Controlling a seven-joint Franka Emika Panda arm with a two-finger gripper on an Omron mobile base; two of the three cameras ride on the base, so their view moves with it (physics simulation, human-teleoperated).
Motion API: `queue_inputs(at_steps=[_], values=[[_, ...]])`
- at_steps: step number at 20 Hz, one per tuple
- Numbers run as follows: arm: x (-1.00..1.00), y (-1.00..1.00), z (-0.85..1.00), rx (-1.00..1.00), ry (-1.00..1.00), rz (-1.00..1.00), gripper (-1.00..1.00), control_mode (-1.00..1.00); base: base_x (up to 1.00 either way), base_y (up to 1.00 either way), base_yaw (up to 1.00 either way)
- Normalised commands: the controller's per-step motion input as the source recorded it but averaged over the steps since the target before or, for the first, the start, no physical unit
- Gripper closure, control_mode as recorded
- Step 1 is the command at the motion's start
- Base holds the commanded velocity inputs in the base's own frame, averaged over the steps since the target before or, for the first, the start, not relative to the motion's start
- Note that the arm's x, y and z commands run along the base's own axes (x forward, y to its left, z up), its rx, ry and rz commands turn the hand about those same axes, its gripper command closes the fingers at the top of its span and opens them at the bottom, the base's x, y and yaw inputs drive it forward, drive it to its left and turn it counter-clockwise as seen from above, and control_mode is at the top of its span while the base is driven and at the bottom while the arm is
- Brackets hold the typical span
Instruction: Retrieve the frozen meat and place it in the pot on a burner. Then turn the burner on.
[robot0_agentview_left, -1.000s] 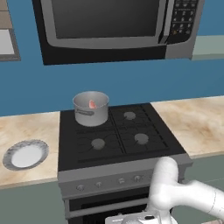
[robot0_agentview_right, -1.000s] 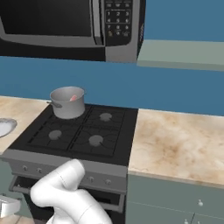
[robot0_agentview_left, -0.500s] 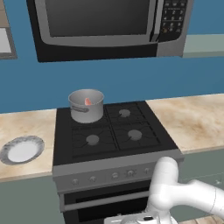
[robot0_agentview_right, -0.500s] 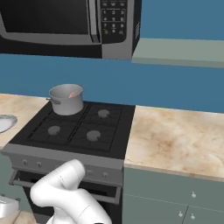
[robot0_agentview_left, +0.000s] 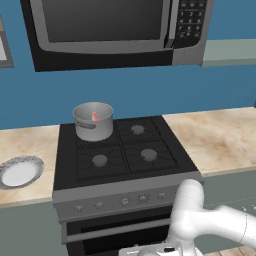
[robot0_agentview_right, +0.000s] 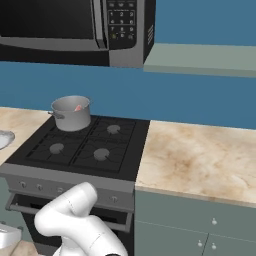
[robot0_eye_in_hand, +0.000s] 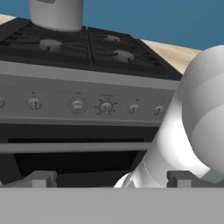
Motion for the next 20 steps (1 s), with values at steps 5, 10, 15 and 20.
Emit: queue_inputs(at_steps=[5, 10, 15, 20], values=[[0.0, 0.0, 0.0, 0.0, 0.0, 0.0, -1.0, -1.0, 0.0, 0.0, 0.0], [0.0, 0.0, 0.01, 0.0, 0.0, 0.05, -1.0, -1.0, 0.0, 0.0, 0.0], [0.0, -0.1, 0.09, 0.0, -0.09, 0.13, -1.0, -1.0, 0.0, 0.0, 0.0], [0.0, 0.06, 0.48, 0.01, 0.08, 0.22, -1.0, -1.0, 0.0, 0.0, 0.0]])
